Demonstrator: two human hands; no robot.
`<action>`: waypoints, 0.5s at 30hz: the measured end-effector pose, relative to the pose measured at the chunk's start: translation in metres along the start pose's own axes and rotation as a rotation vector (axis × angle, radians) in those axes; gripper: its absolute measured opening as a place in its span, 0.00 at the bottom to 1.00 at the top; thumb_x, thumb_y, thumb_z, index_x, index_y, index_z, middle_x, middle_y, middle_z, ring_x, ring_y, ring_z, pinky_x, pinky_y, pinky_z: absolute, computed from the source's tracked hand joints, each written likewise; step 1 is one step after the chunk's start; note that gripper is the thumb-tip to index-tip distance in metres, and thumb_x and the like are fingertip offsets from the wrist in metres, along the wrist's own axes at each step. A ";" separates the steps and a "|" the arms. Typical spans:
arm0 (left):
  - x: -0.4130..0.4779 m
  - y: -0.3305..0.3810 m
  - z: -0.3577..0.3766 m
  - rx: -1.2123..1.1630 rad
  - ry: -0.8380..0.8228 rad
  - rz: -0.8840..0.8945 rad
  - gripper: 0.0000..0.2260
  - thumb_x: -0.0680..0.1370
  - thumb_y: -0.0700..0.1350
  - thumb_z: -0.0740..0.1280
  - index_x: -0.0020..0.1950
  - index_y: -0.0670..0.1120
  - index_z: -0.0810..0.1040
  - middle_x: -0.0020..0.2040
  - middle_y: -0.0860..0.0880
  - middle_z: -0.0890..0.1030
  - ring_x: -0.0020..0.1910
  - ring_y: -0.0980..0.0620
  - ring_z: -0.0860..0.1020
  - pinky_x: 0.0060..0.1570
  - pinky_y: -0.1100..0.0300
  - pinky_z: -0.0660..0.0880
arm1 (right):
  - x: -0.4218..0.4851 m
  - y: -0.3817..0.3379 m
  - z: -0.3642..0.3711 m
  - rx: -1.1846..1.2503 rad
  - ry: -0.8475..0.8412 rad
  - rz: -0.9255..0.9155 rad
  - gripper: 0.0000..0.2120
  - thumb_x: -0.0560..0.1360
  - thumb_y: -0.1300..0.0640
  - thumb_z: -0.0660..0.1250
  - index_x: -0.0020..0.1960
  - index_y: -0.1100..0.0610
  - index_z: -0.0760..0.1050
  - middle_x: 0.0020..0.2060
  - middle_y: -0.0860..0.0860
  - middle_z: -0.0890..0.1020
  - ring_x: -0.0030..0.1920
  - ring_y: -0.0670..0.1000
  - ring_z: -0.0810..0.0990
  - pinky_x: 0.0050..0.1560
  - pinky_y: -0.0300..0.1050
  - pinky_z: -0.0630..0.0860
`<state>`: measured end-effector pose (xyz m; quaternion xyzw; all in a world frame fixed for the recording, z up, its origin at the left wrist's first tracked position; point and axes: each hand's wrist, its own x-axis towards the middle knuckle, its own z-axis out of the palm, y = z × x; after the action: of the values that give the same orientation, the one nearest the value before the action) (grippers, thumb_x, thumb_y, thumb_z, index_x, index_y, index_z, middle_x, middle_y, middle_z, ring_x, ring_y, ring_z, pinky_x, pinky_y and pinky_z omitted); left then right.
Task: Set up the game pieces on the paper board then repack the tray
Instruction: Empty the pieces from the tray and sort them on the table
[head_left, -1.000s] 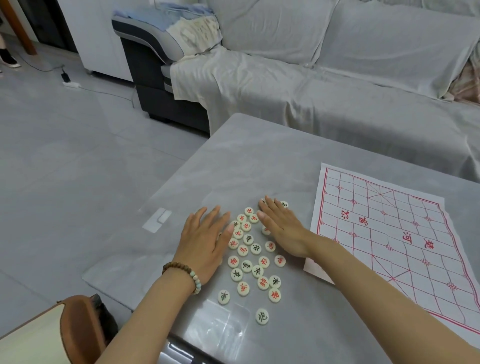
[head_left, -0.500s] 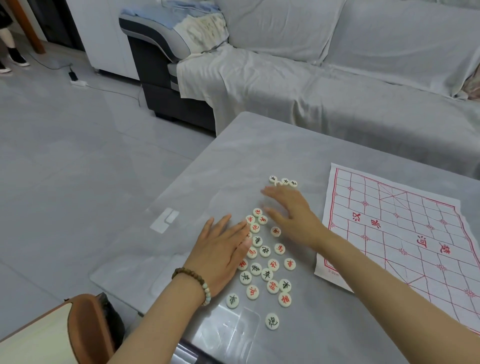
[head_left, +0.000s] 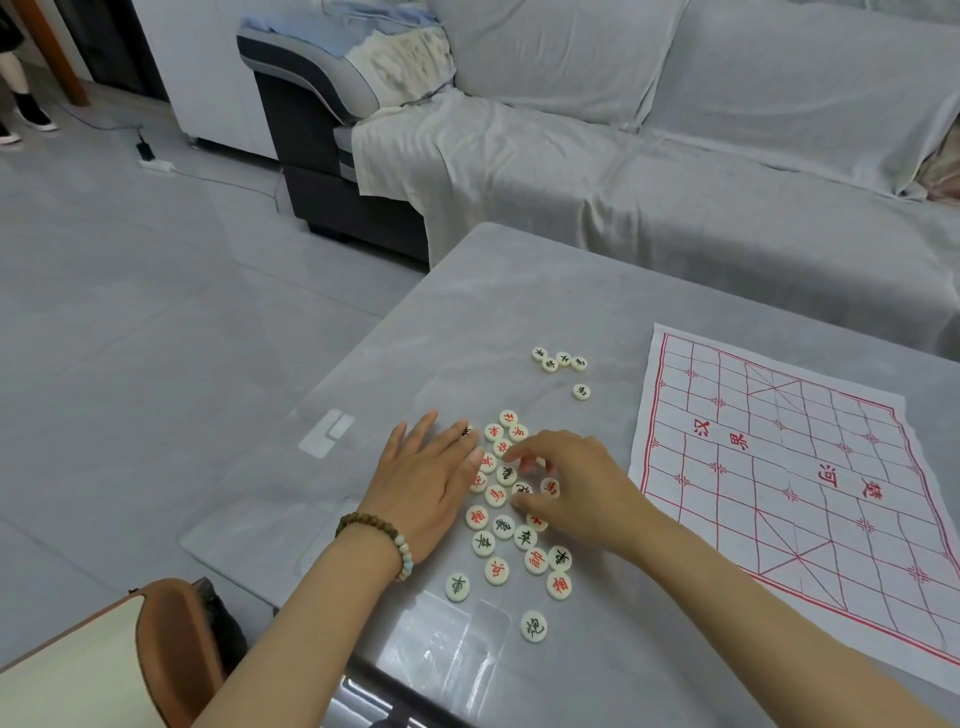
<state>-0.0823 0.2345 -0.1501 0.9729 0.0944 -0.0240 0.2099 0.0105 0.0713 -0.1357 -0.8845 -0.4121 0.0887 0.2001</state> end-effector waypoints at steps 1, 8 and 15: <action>0.000 0.000 0.000 -0.006 0.002 0.000 0.23 0.81 0.55 0.39 0.75 0.55 0.56 0.75 0.59 0.54 0.75 0.57 0.42 0.73 0.57 0.38 | 0.000 -0.001 0.001 -0.019 0.001 0.000 0.16 0.72 0.48 0.69 0.59 0.46 0.74 0.48 0.40 0.77 0.46 0.40 0.69 0.54 0.38 0.63; -0.001 -0.001 -0.001 -0.002 0.011 -0.013 0.24 0.80 0.55 0.39 0.74 0.55 0.56 0.75 0.58 0.54 0.75 0.56 0.43 0.73 0.56 0.38 | 0.005 -0.007 0.009 -0.080 0.060 -0.001 0.11 0.75 0.50 0.67 0.56 0.50 0.76 0.46 0.44 0.78 0.44 0.45 0.73 0.48 0.38 0.64; 0.003 -0.004 -0.003 0.011 -0.021 -0.033 0.24 0.80 0.55 0.38 0.75 0.56 0.55 0.76 0.58 0.54 0.75 0.55 0.43 0.73 0.54 0.38 | 0.005 -0.008 0.009 -0.029 0.062 -0.030 0.11 0.75 0.52 0.67 0.57 0.52 0.79 0.47 0.47 0.80 0.44 0.46 0.76 0.45 0.36 0.68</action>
<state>-0.0803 0.2393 -0.1493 0.9720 0.1083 -0.0384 0.2049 0.0051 0.0820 -0.1401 -0.8834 -0.4200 0.0524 0.2013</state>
